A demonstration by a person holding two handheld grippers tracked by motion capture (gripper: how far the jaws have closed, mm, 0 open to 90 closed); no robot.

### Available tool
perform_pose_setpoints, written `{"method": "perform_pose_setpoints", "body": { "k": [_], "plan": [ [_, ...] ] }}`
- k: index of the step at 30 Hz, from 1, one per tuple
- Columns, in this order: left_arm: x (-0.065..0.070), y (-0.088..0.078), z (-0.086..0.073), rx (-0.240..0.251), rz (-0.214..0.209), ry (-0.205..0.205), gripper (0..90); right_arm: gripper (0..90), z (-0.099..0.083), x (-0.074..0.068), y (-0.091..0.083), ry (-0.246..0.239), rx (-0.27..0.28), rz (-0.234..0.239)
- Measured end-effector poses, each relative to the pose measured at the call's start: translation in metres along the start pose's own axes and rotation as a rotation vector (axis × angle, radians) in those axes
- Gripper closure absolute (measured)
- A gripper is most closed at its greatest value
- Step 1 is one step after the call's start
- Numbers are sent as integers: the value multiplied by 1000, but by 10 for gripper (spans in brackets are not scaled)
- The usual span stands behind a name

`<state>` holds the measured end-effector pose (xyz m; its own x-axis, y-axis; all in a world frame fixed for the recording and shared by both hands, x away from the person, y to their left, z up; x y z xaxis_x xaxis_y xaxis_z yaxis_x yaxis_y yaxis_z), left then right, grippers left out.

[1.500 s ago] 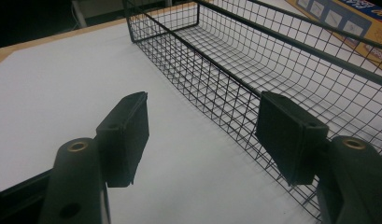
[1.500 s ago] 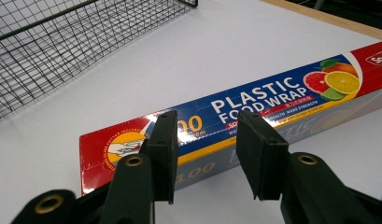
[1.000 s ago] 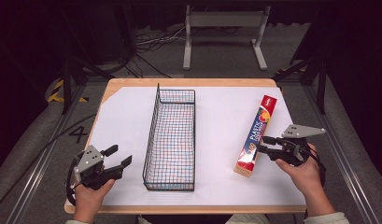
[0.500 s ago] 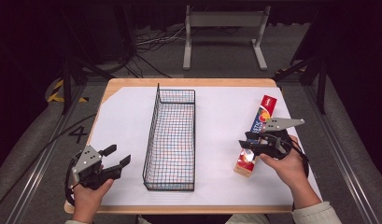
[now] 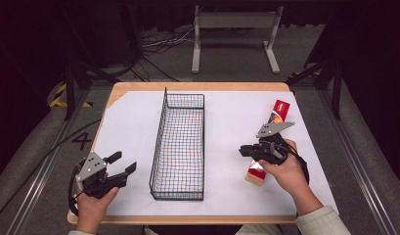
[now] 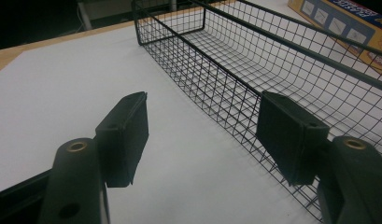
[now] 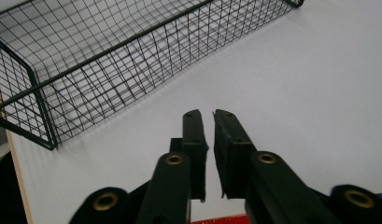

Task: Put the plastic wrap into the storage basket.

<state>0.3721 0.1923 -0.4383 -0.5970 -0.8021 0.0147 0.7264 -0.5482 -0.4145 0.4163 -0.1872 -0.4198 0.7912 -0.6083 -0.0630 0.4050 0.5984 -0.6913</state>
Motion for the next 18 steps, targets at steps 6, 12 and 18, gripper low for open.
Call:
{"method": "perform_pose_setpoints", "body": {
  "k": [6,12,18],
  "plan": [
    [-1,0,0,0,6,4,346,900,-15,-2,11,-10,-107,4],
    [-1,0,0,-1,6,4,346,900,-30,-3,21,-14,-189,0],
    [-1,0,-1,-8,8,2,346,900,-37,-9,26,-31,-259,15]
  ]
}}
Point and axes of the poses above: each handheld gripper's, and its own axes: y roughly forward along the jaws, z roughly out of its top, x roughly to its right, the point moved 9 cm from there along y, roughly forward along the jaws, and after that the axes turned 1 degree about y, right-handed, at the moved point
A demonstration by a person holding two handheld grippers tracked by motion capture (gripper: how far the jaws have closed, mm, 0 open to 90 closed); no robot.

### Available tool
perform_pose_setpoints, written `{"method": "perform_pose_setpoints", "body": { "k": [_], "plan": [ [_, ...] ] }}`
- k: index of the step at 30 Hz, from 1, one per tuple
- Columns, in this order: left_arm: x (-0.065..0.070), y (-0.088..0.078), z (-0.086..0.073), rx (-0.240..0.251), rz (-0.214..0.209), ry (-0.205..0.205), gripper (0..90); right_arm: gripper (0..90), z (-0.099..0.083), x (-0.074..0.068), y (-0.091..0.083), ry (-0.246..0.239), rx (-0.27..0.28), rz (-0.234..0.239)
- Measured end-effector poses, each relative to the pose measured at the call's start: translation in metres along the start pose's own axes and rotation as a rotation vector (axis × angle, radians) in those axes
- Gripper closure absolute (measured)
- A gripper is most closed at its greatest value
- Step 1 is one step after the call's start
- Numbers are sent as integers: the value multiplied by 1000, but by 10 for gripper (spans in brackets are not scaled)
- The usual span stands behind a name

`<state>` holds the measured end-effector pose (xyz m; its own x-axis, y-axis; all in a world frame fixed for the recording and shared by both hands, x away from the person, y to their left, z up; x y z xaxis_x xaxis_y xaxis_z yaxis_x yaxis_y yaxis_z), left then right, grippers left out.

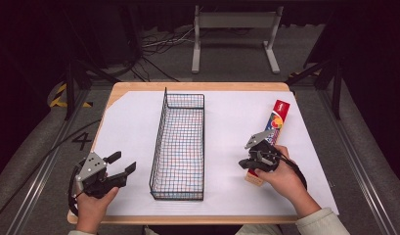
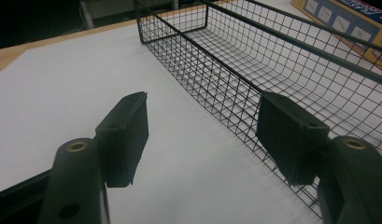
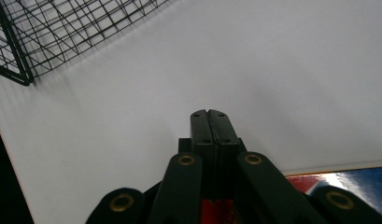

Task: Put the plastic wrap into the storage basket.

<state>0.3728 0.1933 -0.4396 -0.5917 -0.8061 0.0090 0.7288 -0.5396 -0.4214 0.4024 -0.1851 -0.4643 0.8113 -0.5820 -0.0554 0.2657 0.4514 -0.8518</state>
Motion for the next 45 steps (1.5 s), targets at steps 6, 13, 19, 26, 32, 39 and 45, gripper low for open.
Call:
{"method": "perform_pose_setpoints", "body": {
  "k": [6,13,19,26,32,39,45],
  "plan": [
    [0,0,0,-1,2,1,346,900,-3,-5,8,-20,-49,1],
    [-1,0,-1,-3,2,-2,346,900,-6,-10,7,-21,-112,-21],
    [-1,0,-1,-2,2,-1,346,900,-19,-10,-1,2,-166,-13],
    [0,0,-1,-3,4,0,346,900,-37,-10,-14,23,-210,-14],
    [0,0,0,-2,5,0,346,900,-55,-6,-29,48,-220,-25],
    [-1,0,-1,-3,8,0,346,900,-72,0,-42,82,-227,-35],
    [0,1,-1,-4,8,1,346,900,-75,2,-46,97,-202,-25]
  ]
}}
Point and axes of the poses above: each handheld gripper's, and its own axes: y roughly forward along the jaws, z roughly out of its top, x roughly to its right, the point moved 9 cm from there along y, roughly forward along the jaws, and after that the axes turned 1 degree about y, right-handed, at the moved point
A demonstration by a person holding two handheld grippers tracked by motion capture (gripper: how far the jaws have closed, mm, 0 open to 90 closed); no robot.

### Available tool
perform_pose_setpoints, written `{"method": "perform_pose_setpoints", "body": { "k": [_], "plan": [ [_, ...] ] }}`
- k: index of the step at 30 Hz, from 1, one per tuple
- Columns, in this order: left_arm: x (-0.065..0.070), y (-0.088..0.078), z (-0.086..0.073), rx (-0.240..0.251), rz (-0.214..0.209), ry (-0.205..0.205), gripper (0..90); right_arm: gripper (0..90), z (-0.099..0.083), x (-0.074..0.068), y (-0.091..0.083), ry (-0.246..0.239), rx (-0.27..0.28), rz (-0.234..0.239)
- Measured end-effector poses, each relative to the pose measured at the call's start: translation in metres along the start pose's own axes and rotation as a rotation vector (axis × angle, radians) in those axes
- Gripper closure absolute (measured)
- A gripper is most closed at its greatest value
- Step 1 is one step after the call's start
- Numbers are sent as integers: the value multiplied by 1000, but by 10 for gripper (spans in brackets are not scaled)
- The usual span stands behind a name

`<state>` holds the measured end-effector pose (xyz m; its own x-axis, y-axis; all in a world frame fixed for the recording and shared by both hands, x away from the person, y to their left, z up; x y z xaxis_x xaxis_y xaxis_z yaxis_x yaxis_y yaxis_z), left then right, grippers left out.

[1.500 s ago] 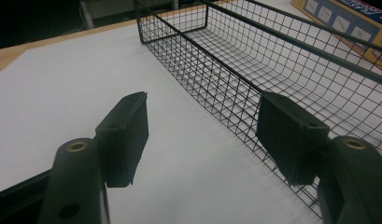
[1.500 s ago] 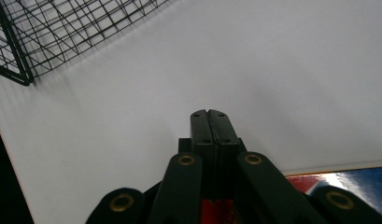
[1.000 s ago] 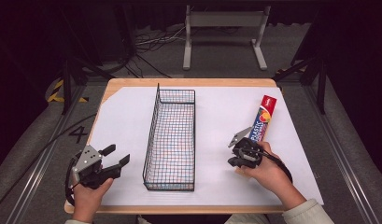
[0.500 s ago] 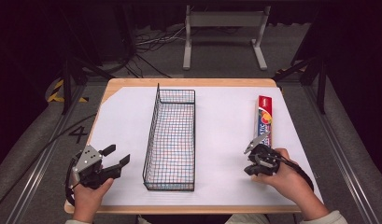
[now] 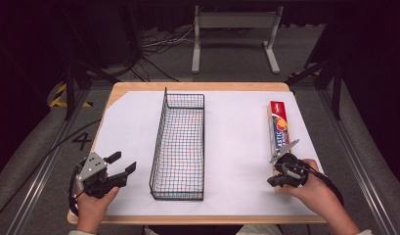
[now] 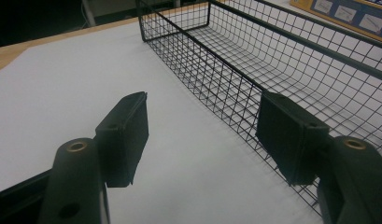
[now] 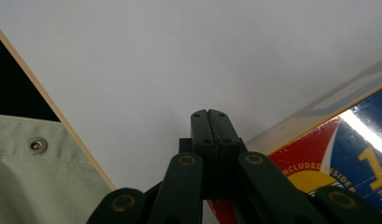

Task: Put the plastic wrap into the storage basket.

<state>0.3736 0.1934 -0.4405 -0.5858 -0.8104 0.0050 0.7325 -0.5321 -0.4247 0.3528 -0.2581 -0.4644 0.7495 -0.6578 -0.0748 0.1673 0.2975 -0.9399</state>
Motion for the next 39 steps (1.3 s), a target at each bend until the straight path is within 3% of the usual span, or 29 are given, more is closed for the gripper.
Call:
{"method": "perform_pose_setpoints", "body": {
  "k": [1,3,5,8,14,20,21,23,25,33,34,39],
  "plan": [
    [0,0,0,0,1,1,346,900,0,0,0,0,0,0],
    [0,0,0,0,1,-1,345,900,6,-1,-4,8,59,25],
    [-1,-1,0,0,4,-2,345,900,14,6,-13,24,129,11],
    [-2,-1,-1,-3,9,1,346,900,19,12,-19,34,166,-1],
    [-4,-5,-4,-2,25,-7,345,900,38,37,-40,76,288,-63],
    [-6,-10,-7,-3,47,-19,345,900,53,68,-53,128,356,-128],
    [-6,-10,-7,-3,47,-19,344,900,53,68,-53,128,356,-128],
    [-8,-12,-9,-3,57,-29,344,900,57,85,-55,153,371,-155],
    [-10,-14,-11,-4,64,-36,344,900,59,90,-55,164,371,-157],
    [-13,-15,-13,-8,80,-47,342,900,65,138,-47,253,376,-210],
    [-13,-15,-13,-8,80,-47,343,900,65,138,-47,253,376,-210],
    [-13,-12,-14,-17,79,-43,342,900,67,172,-38,309,349,-278]
  ]
}}
Point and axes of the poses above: each handheld gripper's, and its own axes: y roughly forward along the jaws, z roughly out of its top, x roughly to its right, the point moved 9 cm from there along y, roughly forward along the jaws, and after that the axes turned 1 degree about y, right-handed, at the moved point
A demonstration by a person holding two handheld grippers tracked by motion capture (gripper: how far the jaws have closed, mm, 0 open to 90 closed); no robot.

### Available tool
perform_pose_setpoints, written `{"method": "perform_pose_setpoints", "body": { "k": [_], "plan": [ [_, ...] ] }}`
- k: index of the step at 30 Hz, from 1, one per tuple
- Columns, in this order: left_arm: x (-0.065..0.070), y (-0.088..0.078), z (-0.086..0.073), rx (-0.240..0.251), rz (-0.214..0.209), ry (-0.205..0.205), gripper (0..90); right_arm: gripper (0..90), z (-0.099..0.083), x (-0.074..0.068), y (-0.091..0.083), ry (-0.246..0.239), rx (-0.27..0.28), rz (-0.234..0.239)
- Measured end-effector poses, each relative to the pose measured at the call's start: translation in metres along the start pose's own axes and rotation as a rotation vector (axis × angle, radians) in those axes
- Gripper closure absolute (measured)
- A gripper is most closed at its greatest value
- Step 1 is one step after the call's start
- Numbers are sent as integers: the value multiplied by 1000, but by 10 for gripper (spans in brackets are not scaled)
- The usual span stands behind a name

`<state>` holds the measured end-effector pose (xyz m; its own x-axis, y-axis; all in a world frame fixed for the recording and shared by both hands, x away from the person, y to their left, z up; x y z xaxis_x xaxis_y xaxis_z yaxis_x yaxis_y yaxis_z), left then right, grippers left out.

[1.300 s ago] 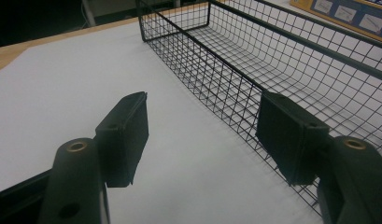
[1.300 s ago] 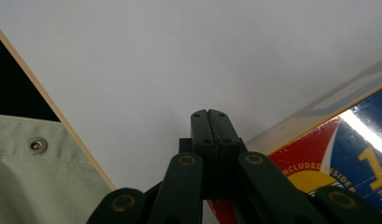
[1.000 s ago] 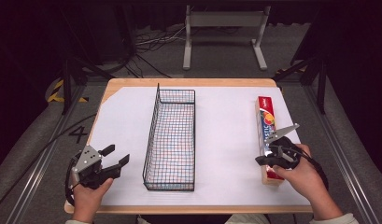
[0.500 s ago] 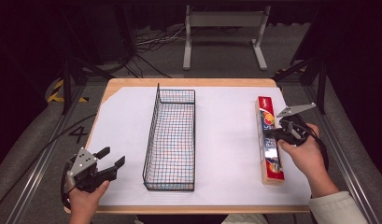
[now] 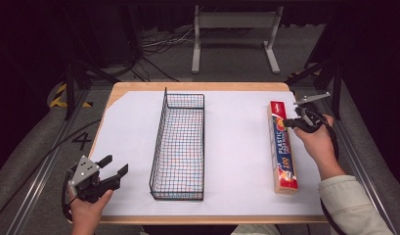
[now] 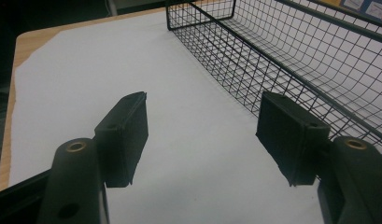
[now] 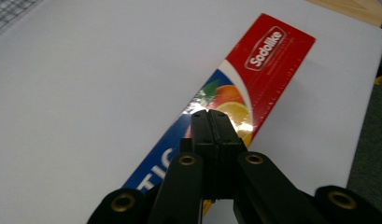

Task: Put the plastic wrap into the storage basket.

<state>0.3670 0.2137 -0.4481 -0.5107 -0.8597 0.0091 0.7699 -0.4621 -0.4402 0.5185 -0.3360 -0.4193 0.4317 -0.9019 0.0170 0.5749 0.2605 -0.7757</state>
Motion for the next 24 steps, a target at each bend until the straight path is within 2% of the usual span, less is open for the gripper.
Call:
{"method": "perform_pose_setpoints", "body": {
  "k": [1,2,3,8,15,17,21,24],
  "plan": [
    [0,0,0,0,0,0,341,900,0,0,0,0,0,0],
    [0,1,0,-1,-1,0,341,900,1,9,7,14,-6,-22],
    [0,1,0,-1,-1,0,341,900,1,9,7,14,-6,-22],
    [-1,1,-1,-6,0,2,340,900,-2,31,23,56,-37,-80],
    [0,2,-2,-9,-4,-1,339,900,-12,48,43,106,-90,-100],
    [0,2,-2,-6,-5,-1,339,900,-16,52,49,75,-111,-124],
    [-2,1,-2,-6,-2,-4,338,900,-17,49,60,28,-122,-104],
    [-2,2,-2,-2,-4,-10,337,900,-18,48,64,22,-134,-114]
  ]
}}
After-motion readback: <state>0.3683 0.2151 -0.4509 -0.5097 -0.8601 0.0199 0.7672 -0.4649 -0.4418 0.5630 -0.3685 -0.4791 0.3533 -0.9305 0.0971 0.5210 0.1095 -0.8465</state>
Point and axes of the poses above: each handheld gripper's, and its own axes: y roughly forward along the jaws, z roughly out of its top, x roughly to its right, the point moved 9 cm from there along y, roughly forward along the jaws, and after that the axes turned 1 degree about y, right-handed, at the moved point
